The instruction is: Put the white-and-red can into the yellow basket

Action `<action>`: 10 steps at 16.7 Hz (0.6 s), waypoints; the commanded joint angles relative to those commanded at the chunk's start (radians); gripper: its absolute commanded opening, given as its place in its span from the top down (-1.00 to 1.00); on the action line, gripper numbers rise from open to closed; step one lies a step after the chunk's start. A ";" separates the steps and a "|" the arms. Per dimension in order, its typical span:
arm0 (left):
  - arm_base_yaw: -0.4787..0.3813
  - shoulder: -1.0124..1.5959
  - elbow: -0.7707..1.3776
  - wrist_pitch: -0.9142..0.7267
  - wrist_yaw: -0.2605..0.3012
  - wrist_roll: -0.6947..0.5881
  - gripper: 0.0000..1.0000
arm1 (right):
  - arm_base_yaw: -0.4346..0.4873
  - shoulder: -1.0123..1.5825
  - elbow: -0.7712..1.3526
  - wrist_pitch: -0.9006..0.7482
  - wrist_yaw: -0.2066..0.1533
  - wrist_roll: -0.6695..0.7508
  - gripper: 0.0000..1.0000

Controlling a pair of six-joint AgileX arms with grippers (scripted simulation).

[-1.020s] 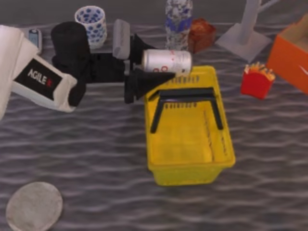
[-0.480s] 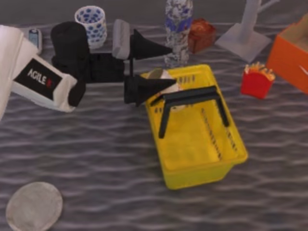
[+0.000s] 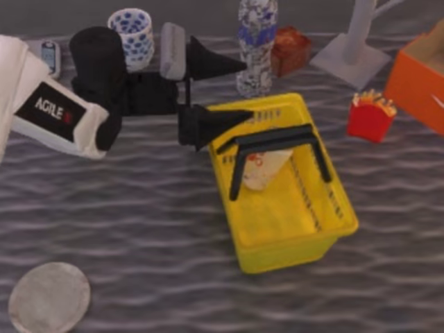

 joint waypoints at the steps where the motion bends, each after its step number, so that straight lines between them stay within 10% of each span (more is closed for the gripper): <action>1: 0.006 -0.030 -0.011 -0.012 -0.019 -0.006 -1.00 | 0.011 0.029 0.027 -0.027 -0.001 -0.018 -1.00; 10: 0.129 -0.697 -0.311 -0.305 -0.407 -0.103 -1.00 | 0.219 0.725 0.682 -0.539 0.000 -0.382 -1.00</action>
